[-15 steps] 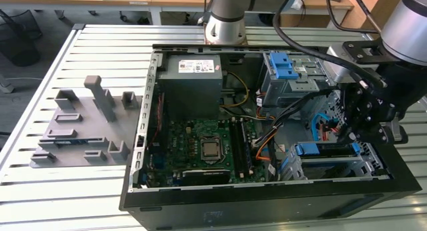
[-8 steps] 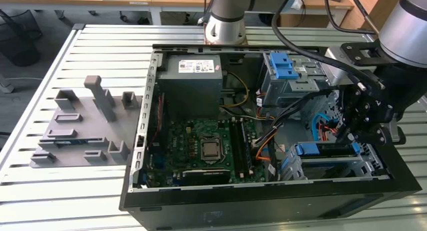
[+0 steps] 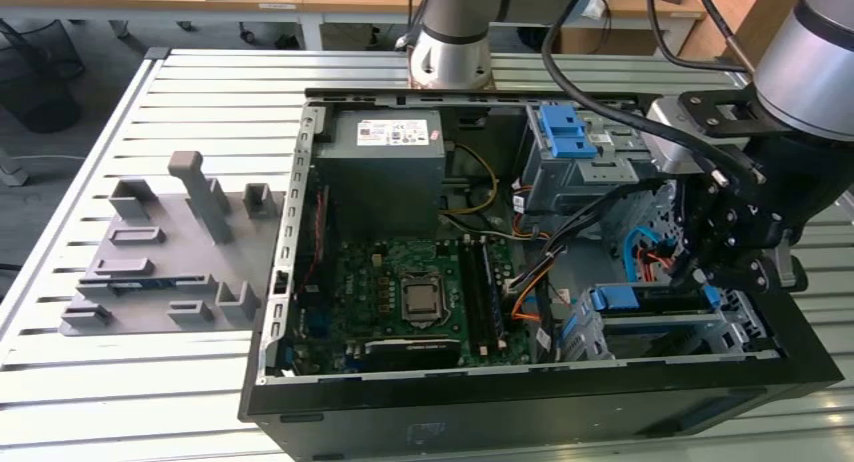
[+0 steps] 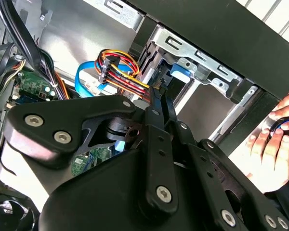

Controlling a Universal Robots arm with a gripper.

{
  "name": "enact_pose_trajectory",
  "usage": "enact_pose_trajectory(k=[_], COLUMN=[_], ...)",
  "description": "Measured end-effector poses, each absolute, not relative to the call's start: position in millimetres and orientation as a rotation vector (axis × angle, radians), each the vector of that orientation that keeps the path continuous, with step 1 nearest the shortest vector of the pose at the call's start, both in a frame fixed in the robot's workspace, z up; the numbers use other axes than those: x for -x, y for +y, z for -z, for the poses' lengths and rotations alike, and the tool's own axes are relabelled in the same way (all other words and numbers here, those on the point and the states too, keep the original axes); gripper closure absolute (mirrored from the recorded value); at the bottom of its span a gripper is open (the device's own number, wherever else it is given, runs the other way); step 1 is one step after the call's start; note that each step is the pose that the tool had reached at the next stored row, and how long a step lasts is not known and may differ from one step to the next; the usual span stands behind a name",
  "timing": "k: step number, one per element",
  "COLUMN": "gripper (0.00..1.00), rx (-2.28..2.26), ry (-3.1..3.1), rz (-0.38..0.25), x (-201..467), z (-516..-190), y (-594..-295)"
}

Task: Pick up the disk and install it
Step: 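Insert the first disk wire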

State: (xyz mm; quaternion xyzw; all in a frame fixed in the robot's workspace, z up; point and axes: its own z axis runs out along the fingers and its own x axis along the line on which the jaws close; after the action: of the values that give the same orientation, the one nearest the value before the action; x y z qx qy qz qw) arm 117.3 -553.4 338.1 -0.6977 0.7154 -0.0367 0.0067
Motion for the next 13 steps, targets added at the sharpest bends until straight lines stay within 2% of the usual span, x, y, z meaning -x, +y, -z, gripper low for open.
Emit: enact_pose_trajectory(k=[13], gripper=[0.84], rx=[2.182], ry=[2.238], rz=[0.114], x=[-117.3], z=[-335.1], y=[-553.4])
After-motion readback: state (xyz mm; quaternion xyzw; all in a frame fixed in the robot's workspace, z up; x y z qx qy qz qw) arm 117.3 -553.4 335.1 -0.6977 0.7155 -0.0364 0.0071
